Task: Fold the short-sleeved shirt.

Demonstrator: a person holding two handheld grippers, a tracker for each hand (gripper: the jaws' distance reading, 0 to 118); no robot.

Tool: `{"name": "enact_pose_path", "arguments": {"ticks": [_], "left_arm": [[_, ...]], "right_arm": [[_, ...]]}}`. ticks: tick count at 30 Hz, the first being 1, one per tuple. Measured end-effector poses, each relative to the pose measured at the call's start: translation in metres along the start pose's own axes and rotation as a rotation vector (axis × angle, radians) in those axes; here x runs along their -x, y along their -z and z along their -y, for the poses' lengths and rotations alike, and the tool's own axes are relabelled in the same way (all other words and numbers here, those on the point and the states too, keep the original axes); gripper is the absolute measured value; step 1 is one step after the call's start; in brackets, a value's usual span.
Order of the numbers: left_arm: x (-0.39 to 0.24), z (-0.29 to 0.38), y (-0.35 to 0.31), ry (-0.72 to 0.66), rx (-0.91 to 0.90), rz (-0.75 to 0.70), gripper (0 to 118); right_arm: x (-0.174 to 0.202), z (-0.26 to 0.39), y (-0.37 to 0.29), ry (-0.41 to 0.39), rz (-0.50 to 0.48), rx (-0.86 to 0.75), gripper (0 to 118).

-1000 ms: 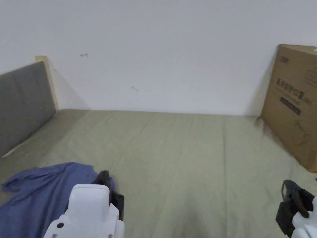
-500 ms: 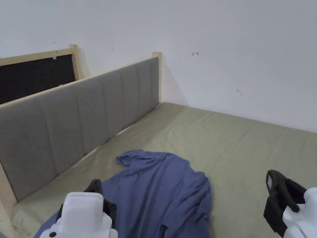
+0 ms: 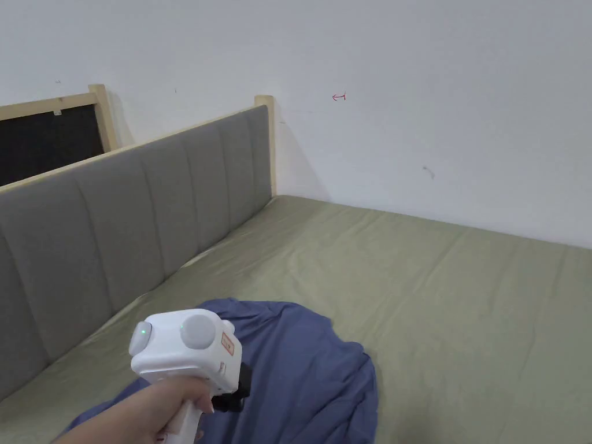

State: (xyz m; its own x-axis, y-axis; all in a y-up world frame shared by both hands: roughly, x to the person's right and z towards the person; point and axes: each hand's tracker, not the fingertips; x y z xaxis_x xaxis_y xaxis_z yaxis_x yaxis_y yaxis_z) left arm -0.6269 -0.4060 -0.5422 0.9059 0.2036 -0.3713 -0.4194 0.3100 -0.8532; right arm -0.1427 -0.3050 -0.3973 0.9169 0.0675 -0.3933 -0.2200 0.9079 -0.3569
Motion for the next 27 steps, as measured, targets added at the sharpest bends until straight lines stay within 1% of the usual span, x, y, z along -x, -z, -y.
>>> {"name": "enact_pose_path", "arguments": {"ticks": [1,3,4,5,8,10,11,12,14,16,17,18,19,20,21,22,23,25,26,27], "left_arm": [[0.000,-0.008,0.016,0.011,-0.020,-0.055,8],[0.001,-0.016,0.041,0.013,-0.043,-0.112,82],[0.002,-0.020,0.054,0.008,-0.033,-0.137,110],[0.002,-0.023,0.063,0.008,-0.035,-0.146,117],[0.007,-0.030,0.088,0.016,-0.032,-0.153,117],[0.012,-0.030,0.111,0.049,0.069,-0.134,117],[0.013,-0.025,0.123,0.079,0.123,-0.149,118],[0.016,-0.021,0.119,0.091,0.042,-0.127,118],[0.019,-0.019,0.118,0.046,0.018,-0.118,118],[0.012,-0.014,0.115,0.068,0.007,-0.137,118],[0.012,-0.015,0.113,0.065,0.010,-0.136,116],[0.012,-0.013,0.110,0.063,0.005,-0.137,110],[0.010,-0.011,0.103,0.066,-0.016,-0.140,99],[0.009,-0.009,0.096,0.071,-0.046,-0.146,73],[0.009,-0.007,0.088,0.066,-0.077,-0.142,44],[0.008,-0.005,0.078,0.061,-0.115,-0.165,4],[-0.004,0.010,0.048,0.052,-0.137,-0.192,0],[-0.001,0.020,0.027,0.034,-0.118,-0.167,0],[-0.001,0.023,0.011,0.005,-0.116,-0.101,0],[-0.001,0.021,-0.008,0.005,-0.122,-0.069,0]], "right_arm": [[-0.006,0.006,0.005,0.025,-0.001,0.026,0],[-0.016,0.016,0.012,0.055,0.012,0.065,0],[-0.019,0.021,0.016,0.057,0.023,0.083,0],[-0.023,0.024,0.020,0.058,0.030,0.097,0],[-0.031,0.034,0.028,0.062,0.038,0.140,0],[-0.034,0.040,0.033,0.064,0.037,0.157,0],[-0.034,0.042,0.035,0.065,0.036,0.166,0],[-0.034,0.044,0.036,0.067,0.033,0.173,0],[-0.034,0.046,0.037,0.075,0.022,0.182,0],[-0.032,0.046,0.036,0.087,0.010,0.183,0],[-0.032,0.046,0.036,0.094,0.003,0.182,0],[-0.032,0.045,0.035,0.101,-0.003,0.179,0],[-0.032,0.044,0.033,0.103,-0.005,0.179,0],[-0.032,0.044,0.030,0.105,-0.006,0.179,0],[-0.033,0.043,0.026,0.106,-0.008,0.177,0],[-0.034,0.041,0.021,0.106,-0.012,0.171,0],[-0.034,0.039,0.016,0.105,-0.013,0.164,0],[-0.035,0.035,0.004,0.101,-0.009,0.147,0],[-0.036,0.032,-0.003,0.100,-0.008,0.139,0],[-0.037,0.029,-0.010,0.100,-0.008,0.130,0]]}}
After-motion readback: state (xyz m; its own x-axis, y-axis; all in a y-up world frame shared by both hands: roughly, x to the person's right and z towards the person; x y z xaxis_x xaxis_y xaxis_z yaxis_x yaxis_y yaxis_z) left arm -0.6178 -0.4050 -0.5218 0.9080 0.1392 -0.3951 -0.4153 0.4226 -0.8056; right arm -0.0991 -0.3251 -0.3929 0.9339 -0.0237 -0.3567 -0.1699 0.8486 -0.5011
